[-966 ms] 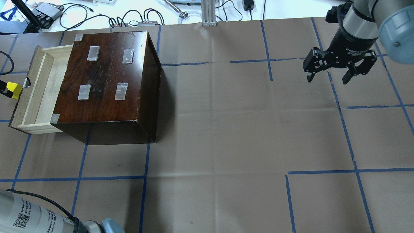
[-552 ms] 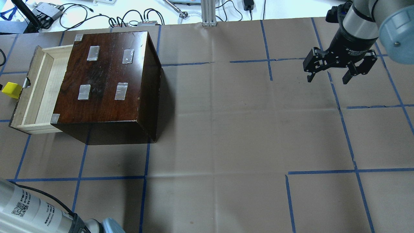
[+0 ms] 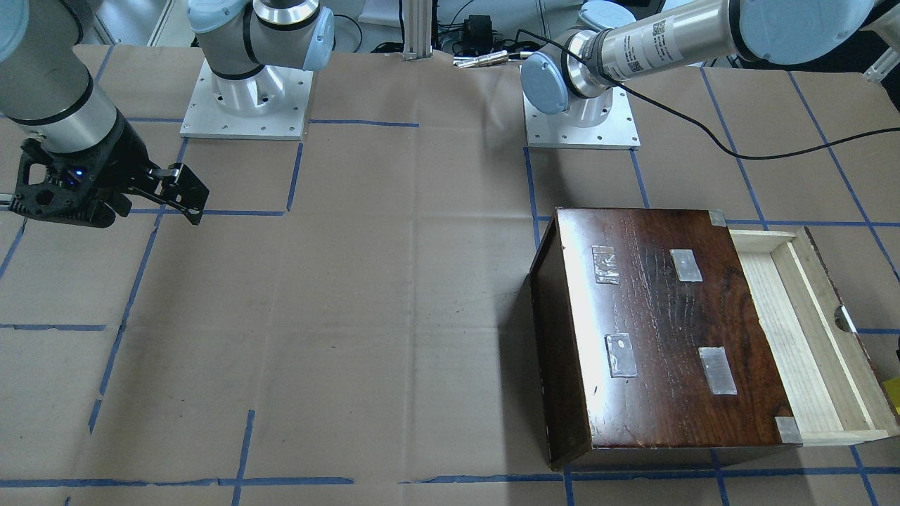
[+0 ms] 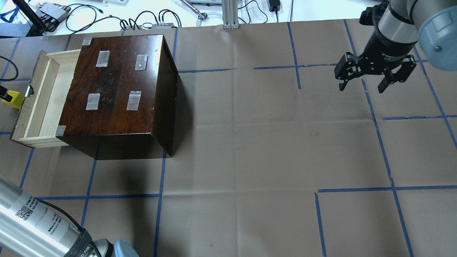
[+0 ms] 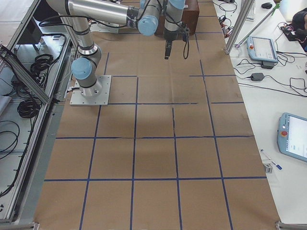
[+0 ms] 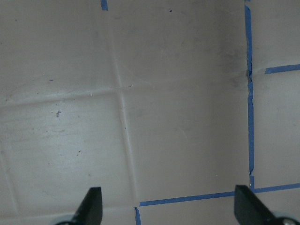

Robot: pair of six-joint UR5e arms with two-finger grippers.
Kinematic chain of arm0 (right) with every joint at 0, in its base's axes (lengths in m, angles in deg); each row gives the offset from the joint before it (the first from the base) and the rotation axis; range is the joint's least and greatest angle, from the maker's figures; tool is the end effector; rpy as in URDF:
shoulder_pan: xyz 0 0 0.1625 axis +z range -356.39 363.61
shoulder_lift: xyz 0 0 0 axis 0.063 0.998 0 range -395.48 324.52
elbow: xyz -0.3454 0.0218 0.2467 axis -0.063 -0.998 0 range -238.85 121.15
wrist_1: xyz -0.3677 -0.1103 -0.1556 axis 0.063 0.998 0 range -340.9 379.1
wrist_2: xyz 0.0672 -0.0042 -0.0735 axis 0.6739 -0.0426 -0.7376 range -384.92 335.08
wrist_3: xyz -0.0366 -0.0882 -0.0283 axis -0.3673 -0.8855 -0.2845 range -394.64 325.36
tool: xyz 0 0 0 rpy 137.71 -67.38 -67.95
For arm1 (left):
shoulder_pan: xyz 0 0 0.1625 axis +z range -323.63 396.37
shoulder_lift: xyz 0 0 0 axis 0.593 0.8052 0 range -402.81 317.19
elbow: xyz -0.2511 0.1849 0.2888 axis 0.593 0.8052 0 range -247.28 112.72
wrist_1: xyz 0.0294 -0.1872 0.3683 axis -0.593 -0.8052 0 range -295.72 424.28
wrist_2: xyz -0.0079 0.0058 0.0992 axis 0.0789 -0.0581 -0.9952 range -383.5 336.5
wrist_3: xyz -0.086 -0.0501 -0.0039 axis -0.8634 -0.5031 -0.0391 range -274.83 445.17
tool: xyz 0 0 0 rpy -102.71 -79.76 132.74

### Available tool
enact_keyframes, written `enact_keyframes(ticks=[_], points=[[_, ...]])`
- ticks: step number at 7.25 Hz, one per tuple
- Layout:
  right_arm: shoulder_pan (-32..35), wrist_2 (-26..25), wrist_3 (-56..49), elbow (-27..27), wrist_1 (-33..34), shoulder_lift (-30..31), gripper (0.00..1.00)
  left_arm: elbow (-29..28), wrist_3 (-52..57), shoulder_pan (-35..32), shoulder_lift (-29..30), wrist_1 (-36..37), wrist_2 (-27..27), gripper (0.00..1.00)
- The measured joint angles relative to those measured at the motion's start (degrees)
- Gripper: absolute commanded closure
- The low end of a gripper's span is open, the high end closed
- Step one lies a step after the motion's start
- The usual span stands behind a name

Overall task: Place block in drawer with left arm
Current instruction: 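Release the handle and move the left gripper over the yellow cube, then grasp the yellow cube with the left gripper and lift it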

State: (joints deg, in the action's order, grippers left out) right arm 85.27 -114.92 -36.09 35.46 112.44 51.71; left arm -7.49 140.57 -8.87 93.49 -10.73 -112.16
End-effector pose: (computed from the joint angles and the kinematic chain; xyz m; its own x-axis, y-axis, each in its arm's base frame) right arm 0.0588 -0.5169 0.4324 -0.9928 0.1199 -0.0017 0.1196 0.9906 0.0659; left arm 0.4541 -0.6507 0.2461 -0.9824 0.1846 0.0292 0.1844 0.9828 -0.0082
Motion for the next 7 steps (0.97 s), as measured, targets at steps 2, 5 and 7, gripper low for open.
enact_keyframes(ticks=[2,5,7], points=[[0.0,0.0,0.0,0.0,0.0,0.0,0.0,-2.2,3.0,-0.2,2.7,1.0,0.0,0.02],[0.0,0.0,0.0,0.0,0.0,0.0,0.0,-4.0,3.3,-0.5,6.5,3.8,0.5,0.12],[0.0,0.0,0.0,0.0,0.0,0.0,0.0,-5.4,3.2,-1.1,8.3,4.7,0.7,0.74]])
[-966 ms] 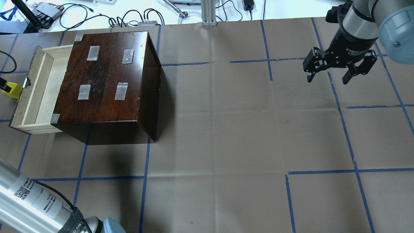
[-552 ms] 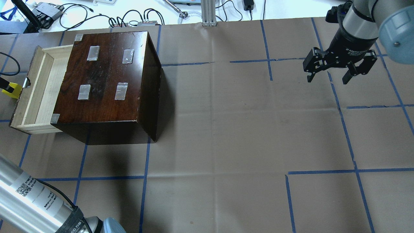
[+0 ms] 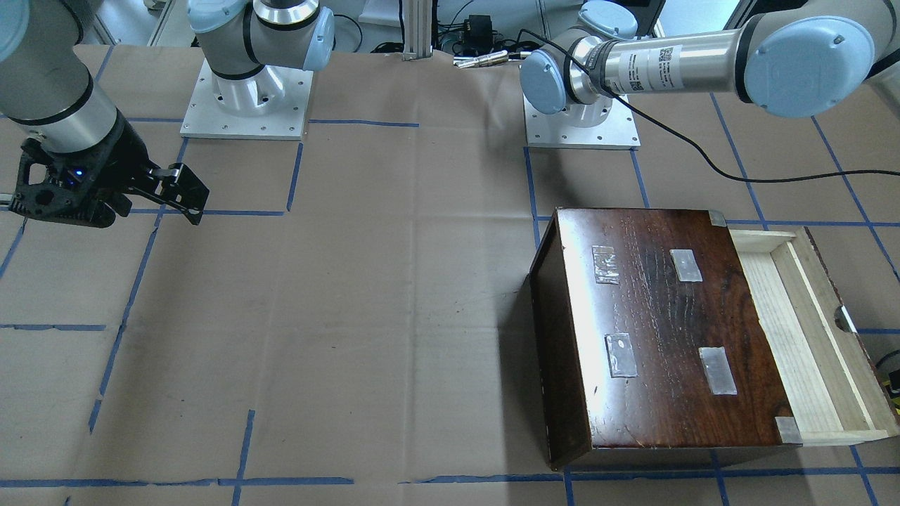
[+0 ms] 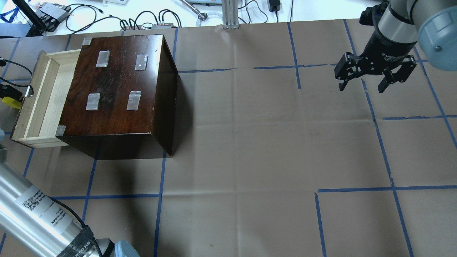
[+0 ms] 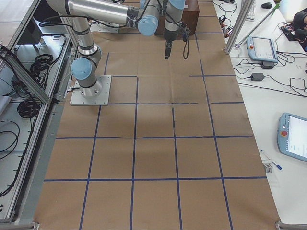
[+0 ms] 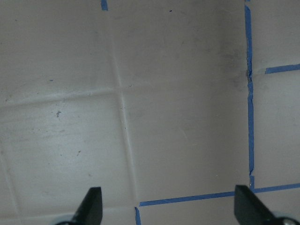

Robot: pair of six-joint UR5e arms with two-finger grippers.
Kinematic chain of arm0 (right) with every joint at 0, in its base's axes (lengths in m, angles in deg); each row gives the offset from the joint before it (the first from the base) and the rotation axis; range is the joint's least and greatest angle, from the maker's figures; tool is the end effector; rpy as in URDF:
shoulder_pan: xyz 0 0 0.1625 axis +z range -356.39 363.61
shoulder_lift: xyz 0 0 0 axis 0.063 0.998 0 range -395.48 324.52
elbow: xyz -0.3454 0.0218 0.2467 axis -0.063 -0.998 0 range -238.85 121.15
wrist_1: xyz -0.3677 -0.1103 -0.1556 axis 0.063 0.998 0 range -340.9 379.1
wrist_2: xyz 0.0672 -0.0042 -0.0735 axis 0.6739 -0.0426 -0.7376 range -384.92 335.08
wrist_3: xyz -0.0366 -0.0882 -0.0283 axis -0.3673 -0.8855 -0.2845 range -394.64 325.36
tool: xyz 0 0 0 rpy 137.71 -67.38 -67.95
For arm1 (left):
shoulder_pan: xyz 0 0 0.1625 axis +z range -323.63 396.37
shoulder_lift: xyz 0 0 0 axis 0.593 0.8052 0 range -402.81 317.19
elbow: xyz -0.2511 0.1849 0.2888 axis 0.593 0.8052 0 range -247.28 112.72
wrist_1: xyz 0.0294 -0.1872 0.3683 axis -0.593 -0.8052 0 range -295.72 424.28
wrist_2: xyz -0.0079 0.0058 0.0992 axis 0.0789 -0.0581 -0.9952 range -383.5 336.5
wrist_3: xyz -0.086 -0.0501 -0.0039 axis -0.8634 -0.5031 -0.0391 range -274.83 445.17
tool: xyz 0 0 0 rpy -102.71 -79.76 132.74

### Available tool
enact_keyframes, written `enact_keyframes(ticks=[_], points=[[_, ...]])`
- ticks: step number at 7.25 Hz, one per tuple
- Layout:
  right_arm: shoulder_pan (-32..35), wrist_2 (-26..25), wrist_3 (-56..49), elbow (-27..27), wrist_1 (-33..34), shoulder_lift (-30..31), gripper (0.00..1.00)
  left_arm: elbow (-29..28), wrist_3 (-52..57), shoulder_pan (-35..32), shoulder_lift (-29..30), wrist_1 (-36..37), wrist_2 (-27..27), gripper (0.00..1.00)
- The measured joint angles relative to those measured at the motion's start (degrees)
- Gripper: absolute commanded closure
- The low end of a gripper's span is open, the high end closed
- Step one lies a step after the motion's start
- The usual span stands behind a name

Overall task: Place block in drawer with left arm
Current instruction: 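Grasp the yellow cube with the left gripper and lift it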

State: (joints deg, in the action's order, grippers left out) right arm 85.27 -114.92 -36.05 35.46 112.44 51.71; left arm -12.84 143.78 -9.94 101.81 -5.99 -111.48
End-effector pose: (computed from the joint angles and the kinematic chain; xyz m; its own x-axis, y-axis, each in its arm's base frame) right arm 0.0588 -0.5169 0.4324 -0.9927 0.1206 -0.0016 0.1203 0.9906 0.0659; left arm 0.4661 -0.6860 0.1822 -0.9661 0.2579 0.0085 0.2575 0.9656 -0.0361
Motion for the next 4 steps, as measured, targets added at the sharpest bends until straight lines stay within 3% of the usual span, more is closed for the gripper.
enact_keyframes(ticks=[1,2,4], points=[[0.0,0.0,0.0,0.0,0.0,0.0,0.0,-0.3,-0.2,-0.3,0.4,0.1,0.0,0.94],[0.0,0.0,0.0,0.0,0.0,0.0,0.0,-0.3,-0.4,-0.4,0.5,0.1,-0.2,1.0],[0.0,0.0,0.0,0.0,0.0,0.0,0.0,-0.2,-0.2,-0.7,-0.9,-0.4,-0.7,1.0]])
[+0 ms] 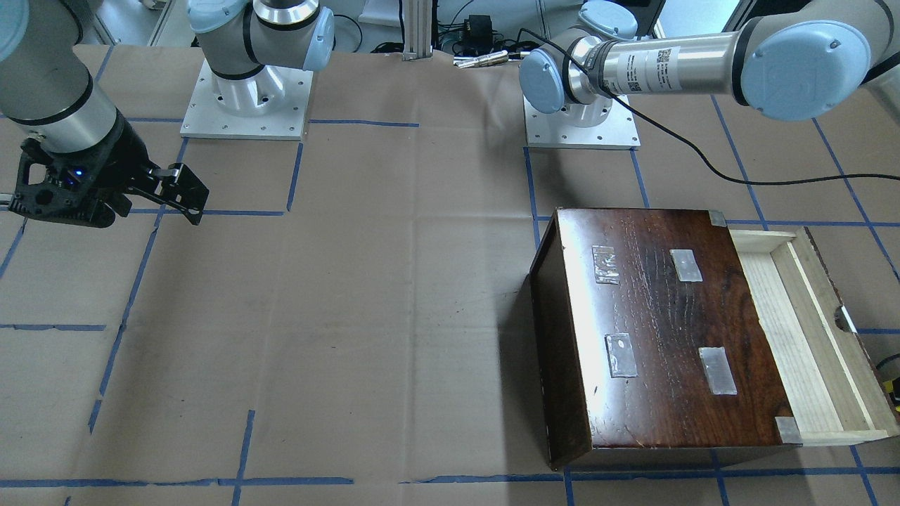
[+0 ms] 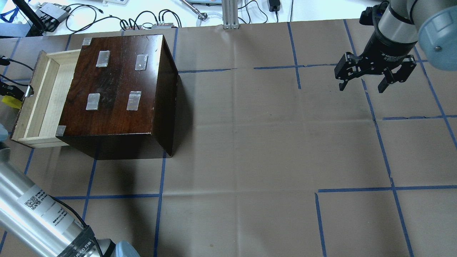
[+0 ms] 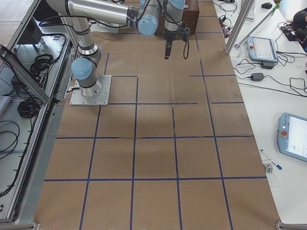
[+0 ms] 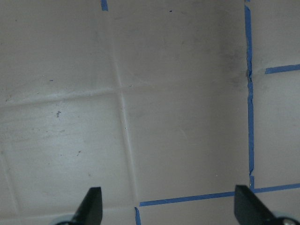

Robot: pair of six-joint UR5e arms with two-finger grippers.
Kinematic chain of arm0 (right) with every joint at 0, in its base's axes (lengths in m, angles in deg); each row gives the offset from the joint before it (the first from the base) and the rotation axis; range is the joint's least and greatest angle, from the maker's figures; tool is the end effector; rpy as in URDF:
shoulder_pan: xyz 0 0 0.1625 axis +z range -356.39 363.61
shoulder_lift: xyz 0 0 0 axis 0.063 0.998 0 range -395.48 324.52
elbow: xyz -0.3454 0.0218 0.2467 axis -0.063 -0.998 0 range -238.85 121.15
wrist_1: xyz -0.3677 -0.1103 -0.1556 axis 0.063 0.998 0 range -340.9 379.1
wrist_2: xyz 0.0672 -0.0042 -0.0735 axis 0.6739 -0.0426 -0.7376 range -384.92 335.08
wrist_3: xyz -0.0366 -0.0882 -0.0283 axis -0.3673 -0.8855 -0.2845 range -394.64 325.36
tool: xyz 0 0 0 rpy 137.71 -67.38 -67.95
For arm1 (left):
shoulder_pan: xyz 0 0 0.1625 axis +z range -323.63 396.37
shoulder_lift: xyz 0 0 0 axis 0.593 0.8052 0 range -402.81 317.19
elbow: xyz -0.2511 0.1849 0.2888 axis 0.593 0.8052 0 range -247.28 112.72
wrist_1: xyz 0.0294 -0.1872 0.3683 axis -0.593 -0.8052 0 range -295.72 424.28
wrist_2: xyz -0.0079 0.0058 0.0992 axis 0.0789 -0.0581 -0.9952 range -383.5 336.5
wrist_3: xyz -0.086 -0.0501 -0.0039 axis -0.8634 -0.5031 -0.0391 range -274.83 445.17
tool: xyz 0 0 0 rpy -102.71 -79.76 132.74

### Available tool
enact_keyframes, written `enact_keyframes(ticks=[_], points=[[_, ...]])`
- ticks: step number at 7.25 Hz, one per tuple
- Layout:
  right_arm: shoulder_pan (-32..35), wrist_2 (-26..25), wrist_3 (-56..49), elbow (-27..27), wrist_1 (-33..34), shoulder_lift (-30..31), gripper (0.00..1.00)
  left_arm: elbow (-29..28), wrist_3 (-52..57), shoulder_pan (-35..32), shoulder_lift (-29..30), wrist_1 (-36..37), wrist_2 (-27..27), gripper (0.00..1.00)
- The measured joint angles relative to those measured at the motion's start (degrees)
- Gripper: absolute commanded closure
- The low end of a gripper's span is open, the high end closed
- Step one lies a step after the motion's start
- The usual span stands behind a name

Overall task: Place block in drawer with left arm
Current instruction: 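Grasp the yellow cube with the left gripper and lift it, then lower the yellow cube into the open drawer and open the left gripper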

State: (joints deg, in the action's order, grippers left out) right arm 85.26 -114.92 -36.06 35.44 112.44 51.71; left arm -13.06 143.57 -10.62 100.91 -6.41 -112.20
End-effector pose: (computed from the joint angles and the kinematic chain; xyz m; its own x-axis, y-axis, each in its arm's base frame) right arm 0.0587 -0.5169 0.4325 -0.9927 0.1206 -0.0016 0.1203 0.9906 0.0656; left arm 0.4586 -0.6904 0.1961 -0.9640 0.2656 -0.0084 0.2657 0.9635 -0.0317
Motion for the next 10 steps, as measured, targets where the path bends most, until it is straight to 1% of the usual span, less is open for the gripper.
enact_keyframes(ticks=[1,3,4,5,6,7,8,9,10], points=[[0.0,0.0,0.0,0.0,0.0,0.0,0.0,0.4,0.2,-0.1,-2.7,-1.7,-0.1,1.0],[0.0,0.0,0.0,0.0,0.0,0.0,0.0,2.3,-0.1,-0.2,-11.4,-10.3,-0.1,1.0],[0.0,0.0,0.0,0.0,0.0,0.0,0.0,4.1,-1.3,-0.3,-16.3,-14.9,0.0,1.0],[0.0,0.0,0.0,0.0,0.0,0.0,0.0,7.2,-3.6,-0.8,-21.7,-18.8,0.3,1.0],[0.0,0.0,0.0,0.0,0.0,0.0,0.0,11.7,-6.4,-2.0,-27.1,-20.6,0.4,1.0],[0.0,0.0,0.0,0.0,0.0,0.0,0.0,17.2,-10.1,-3.7,-31.9,-21.1,0.5,1.0],[0.0,0.0,0.0,0.0,0.0,0.0,0.0,22.9,-13.7,-5.6,-35.5,-20.2,0.6,1.0],[0.0,0.0,0.0,0.0,0.0,0.0,0.0,28.2,-15.6,-7.5,-37.3,-17.3,0.7,1.0],[0.0,0.0,0.0,0.0,0.0,0.0,0.0,32.1,-17.0,-8.8,-38.0,-14.1,0.7,1.0]])
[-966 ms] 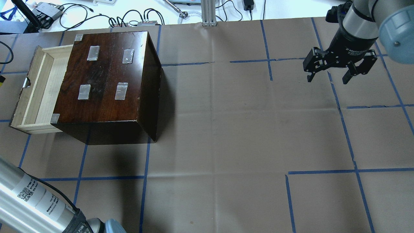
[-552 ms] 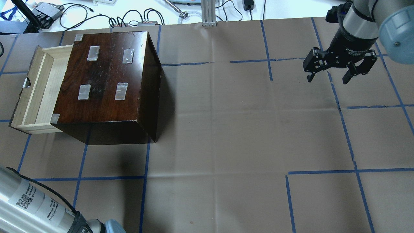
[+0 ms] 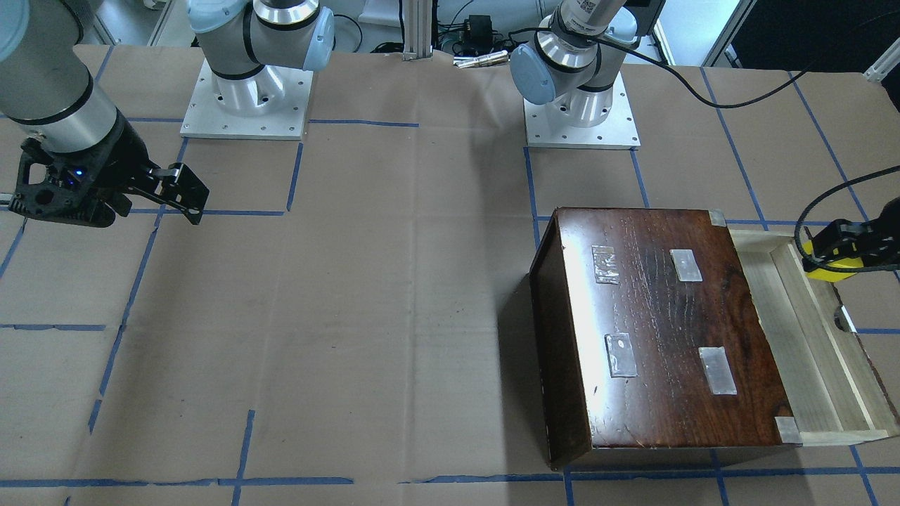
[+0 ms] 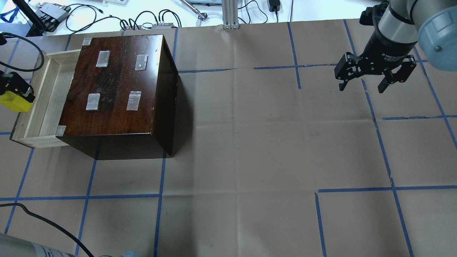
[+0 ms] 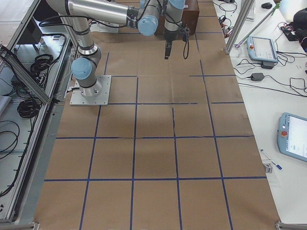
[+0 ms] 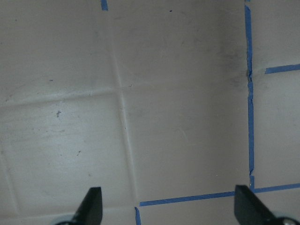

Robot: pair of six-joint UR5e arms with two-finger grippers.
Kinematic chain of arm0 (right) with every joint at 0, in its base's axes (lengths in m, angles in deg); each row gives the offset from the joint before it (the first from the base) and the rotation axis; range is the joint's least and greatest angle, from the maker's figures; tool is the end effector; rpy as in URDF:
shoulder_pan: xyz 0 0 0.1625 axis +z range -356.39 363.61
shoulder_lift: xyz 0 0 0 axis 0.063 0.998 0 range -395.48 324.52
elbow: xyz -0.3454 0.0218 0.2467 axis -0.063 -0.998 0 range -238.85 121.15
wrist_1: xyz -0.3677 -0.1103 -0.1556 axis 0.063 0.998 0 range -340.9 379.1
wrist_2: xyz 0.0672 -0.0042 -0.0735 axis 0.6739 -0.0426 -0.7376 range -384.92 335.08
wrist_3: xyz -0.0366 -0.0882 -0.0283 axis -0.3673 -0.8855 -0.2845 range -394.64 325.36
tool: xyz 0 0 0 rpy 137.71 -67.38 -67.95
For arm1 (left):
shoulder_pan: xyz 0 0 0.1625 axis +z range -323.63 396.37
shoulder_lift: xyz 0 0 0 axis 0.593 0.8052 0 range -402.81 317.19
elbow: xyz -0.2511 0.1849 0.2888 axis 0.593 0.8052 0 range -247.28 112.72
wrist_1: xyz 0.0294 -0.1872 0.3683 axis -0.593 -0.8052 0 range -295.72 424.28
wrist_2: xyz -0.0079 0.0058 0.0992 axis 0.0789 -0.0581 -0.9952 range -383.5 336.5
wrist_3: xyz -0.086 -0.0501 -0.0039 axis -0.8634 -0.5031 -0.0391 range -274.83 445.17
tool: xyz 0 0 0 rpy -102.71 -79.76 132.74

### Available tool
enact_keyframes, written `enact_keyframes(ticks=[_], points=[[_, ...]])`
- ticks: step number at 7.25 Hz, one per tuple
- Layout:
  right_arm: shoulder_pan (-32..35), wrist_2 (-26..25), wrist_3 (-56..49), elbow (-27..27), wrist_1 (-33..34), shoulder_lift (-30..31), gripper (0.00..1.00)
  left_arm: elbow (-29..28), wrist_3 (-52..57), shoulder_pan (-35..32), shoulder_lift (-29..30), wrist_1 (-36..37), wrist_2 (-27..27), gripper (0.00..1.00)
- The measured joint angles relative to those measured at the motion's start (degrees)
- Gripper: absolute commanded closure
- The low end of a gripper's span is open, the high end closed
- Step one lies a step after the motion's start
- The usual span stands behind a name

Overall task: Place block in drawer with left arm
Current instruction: 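Lower the yellow cube into the open drawer and open the left gripper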

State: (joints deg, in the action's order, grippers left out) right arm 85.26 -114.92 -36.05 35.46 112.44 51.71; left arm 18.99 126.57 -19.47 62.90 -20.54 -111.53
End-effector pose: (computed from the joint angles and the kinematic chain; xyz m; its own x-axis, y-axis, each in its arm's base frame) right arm 0.0587 -0.5169 0.4324 -0.9927 0.1208 -0.0016 0.1204 0.9905 0.0659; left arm 0.2158 -0.5616 0.3797 -0.9873 0.1200 0.1040 0.1273 0.9896 0.0664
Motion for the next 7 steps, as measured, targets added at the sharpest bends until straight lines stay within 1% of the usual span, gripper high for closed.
enact_keyframes(ticks=[1,3,6,7], points=[[0.0,0.0,0.0,0.0,0.0,0.0,0.0,2.6,-2.0,-1.0,0.0,2.4,0.0,1.0],[0.0,0.0,0.0,0.0,0.0,0.0,0.0,4.7,-4.7,-2.5,1.4,6.3,0.0,1.0],[0.0,0.0,-0.1,0.0,0.0,0.0,0.0,3.2,-5.6,-3.5,5.1,9.4,0.1,1.0],[0.0,0.0,-0.1,0.0,0.0,0.0,0.0,2.9,-5.9,-4.0,5.9,10.8,0.1,0.97]])
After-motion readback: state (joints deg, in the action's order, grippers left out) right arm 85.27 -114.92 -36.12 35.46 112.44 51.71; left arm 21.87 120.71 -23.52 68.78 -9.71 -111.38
